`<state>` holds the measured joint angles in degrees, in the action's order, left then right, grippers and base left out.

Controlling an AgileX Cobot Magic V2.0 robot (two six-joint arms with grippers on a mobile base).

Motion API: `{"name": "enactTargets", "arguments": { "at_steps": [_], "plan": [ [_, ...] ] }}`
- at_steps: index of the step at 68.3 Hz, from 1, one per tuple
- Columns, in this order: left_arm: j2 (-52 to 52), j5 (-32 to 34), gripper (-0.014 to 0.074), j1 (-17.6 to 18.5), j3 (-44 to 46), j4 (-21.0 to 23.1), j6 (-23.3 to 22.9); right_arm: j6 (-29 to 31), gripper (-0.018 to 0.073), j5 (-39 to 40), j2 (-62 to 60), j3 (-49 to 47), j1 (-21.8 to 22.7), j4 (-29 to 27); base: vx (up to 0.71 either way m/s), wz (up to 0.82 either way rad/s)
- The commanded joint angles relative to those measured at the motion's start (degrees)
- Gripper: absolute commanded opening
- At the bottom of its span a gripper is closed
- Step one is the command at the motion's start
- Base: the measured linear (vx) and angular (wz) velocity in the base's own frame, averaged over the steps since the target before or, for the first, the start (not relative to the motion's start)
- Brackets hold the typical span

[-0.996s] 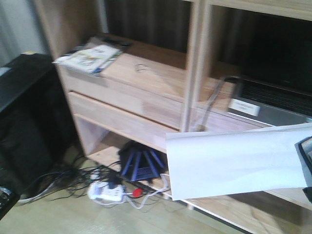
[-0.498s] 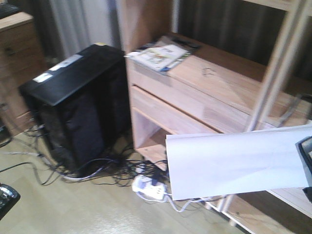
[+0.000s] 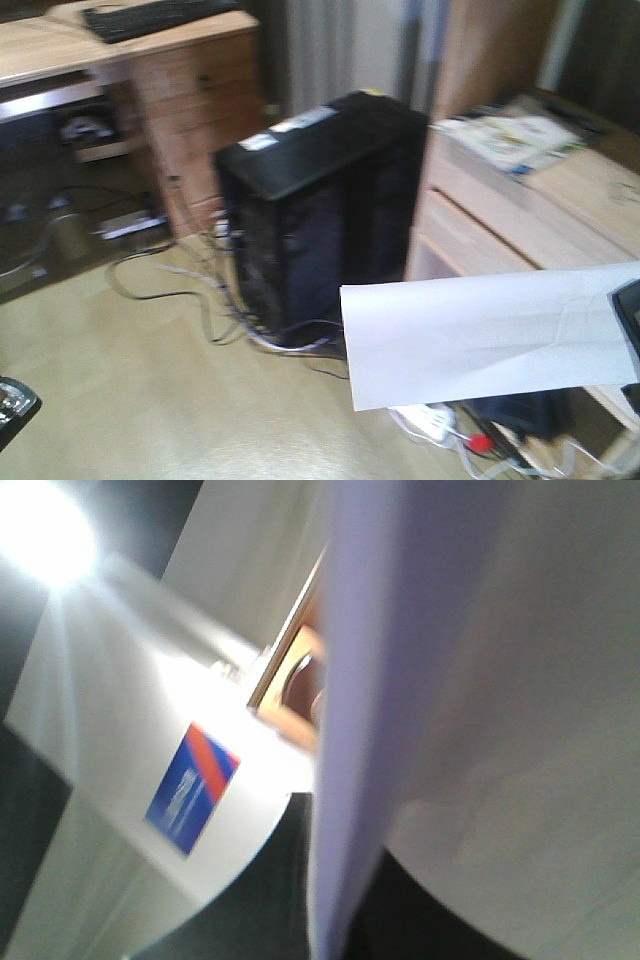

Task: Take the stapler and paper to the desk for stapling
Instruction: 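Hold the paper and stapler while the base turns away from the shelf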

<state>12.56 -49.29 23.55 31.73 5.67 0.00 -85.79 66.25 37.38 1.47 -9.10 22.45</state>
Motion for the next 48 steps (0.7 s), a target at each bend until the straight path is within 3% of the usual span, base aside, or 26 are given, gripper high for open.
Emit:
{"name": "enactTargets", "arguments": {
  "at_steps": [1,28,48],
  "plan": [
    [0.5,6.3,-0.0006,0.3,1.7,0.7,0.0,0.9,-0.0001,7.7,0.2,1.4,0.2,-0.9,0.07,0.73],
    [0.5,6.3,-0.0006,0.3,1.7,0.7,0.0,0.9,-0.0001,7.7,0.2,1.4,0.2,-0.9,0.09,0.7],
    [0.5,6.3,-0.0006,0.3,1.7,0.7,0.0,0.9,-0.0001,7.7,0.2,1.4,0.2,-1.0,0.11,0.46]
  ]
}}
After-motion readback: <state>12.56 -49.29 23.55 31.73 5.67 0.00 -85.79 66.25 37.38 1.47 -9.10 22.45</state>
